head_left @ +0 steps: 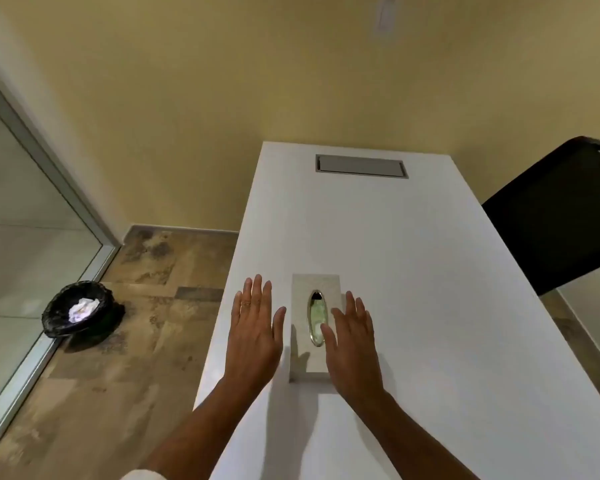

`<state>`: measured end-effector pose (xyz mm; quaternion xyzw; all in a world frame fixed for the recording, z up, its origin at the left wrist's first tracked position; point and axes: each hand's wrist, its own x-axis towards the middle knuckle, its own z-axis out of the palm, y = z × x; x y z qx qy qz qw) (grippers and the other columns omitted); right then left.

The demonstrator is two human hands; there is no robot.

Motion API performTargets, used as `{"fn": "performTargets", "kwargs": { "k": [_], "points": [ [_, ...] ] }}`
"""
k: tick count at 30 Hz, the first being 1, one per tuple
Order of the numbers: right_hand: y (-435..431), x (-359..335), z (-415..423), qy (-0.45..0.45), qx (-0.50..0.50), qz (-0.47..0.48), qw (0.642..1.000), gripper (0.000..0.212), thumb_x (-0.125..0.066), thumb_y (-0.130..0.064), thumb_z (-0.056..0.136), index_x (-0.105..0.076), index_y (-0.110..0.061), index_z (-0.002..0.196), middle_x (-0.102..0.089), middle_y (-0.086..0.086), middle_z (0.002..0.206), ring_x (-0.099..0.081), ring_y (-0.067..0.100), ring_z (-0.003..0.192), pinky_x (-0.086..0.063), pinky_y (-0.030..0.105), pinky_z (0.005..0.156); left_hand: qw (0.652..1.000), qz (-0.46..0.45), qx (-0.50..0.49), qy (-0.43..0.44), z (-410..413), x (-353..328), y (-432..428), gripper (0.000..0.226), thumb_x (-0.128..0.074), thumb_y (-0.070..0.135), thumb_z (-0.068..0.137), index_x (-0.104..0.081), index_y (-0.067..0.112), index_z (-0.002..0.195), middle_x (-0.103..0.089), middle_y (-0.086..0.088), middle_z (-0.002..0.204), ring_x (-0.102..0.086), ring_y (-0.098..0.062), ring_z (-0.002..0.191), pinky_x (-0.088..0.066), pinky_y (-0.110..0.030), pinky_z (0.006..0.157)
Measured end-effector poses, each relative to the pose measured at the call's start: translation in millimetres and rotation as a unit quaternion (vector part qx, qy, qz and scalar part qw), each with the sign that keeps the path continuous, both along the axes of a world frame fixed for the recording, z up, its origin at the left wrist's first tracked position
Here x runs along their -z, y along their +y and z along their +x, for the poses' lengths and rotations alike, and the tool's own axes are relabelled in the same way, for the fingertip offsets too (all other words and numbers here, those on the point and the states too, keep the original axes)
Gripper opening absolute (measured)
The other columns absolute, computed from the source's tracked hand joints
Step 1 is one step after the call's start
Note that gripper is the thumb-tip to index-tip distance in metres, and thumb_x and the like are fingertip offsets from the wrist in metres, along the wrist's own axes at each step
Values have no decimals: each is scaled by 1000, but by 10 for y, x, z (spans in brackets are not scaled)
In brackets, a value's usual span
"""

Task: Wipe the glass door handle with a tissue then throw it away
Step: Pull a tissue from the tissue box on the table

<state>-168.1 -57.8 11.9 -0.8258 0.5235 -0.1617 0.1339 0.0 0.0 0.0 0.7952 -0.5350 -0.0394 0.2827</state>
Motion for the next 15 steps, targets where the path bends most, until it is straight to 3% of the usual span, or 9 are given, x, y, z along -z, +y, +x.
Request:
{"fn": "performTargets", "kwargs": {
  "k": [4, 10, 15],
  "points": [
    [-89, 243, 84, 1, 4, -19, 1000, 28, -62, -22, 98, -68, -8, 123, -38, 19, 158, -31, 36, 150, -31, 52, 120, 1000, 20, -8, -5, -106, 301, -160, 61, -24, 47, 111, -17, 21, 166, -1, 5, 174, 20, 0, 157, 19, -22, 127],
    [-278, 557, 141, 54, 12, 26, 998, 23, -60, -21, 98, -70, -17, 118, -32, 13, 163, -20, 31, 154, -21, 47, 125, 999, 31, 26, 10, -222, 628, -362, 60, -22, 46, 111, -13, 23, 166, 5, 9, 171, 22, 1, 156, 19, -21, 127],
    [-376, 710, 194, 47, 10, 33, 998, 18, -57, -26, 100, -74, -22, 105, -31, 7, 164, -18, 27, 155, -18, 44, 126, 998, 47, 52, 1, -277, 804, -486, 63, -14, 49, 109, -19, 19, 165, -5, 2, 173, 9, -11, 160, 8, -31, 131]
  ]
}}
